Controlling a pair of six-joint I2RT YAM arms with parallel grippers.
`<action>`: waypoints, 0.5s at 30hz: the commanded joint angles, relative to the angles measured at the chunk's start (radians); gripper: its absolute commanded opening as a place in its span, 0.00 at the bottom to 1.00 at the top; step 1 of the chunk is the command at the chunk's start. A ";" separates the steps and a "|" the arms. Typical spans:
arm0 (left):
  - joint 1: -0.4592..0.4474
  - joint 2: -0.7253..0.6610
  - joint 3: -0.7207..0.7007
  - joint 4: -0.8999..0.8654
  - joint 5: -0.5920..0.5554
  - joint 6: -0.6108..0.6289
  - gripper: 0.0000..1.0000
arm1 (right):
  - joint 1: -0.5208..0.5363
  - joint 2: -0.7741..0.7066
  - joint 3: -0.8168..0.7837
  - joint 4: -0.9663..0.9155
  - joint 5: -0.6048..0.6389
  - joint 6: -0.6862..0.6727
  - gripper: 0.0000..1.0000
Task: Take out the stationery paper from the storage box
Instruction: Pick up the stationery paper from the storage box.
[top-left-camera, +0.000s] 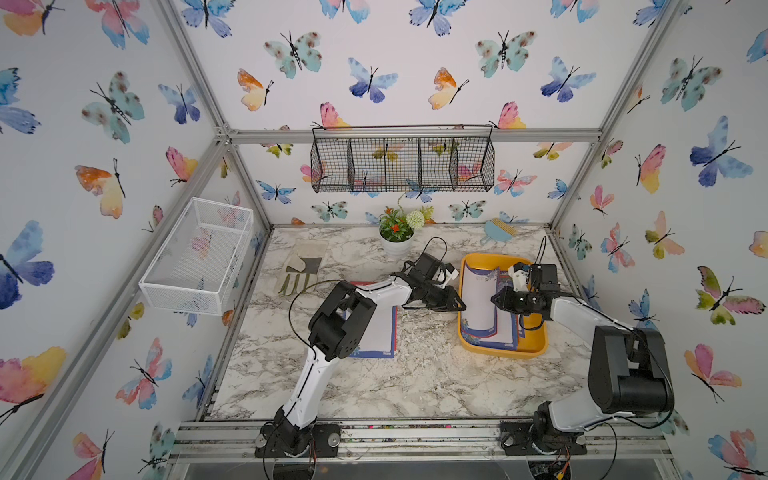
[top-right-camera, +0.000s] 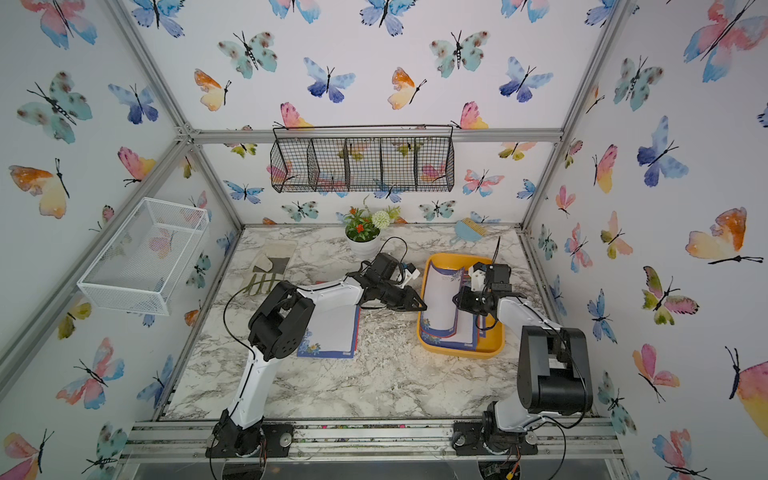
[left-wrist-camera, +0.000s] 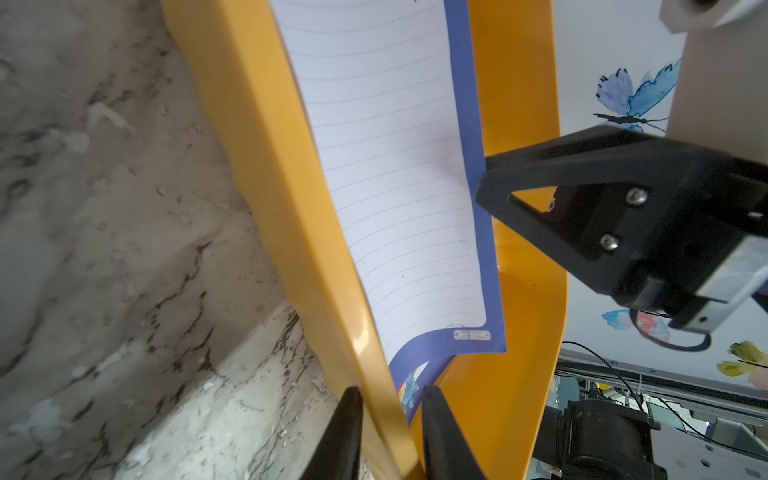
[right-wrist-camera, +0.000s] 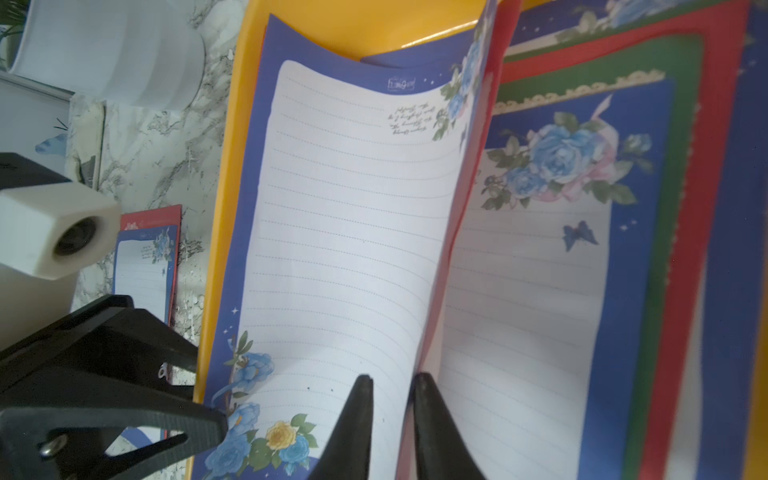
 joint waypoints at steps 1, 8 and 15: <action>-0.017 0.051 -0.001 -0.059 -0.018 0.016 0.25 | -0.001 -0.004 -0.005 0.015 -0.054 -0.029 0.22; -0.018 0.050 0.000 -0.059 -0.018 0.015 0.23 | 0.001 -0.006 0.011 0.006 -0.075 -0.044 0.30; -0.019 0.043 0.000 -0.059 -0.019 0.015 0.24 | 0.030 0.031 0.045 -0.013 -0.093 -0.068 0.38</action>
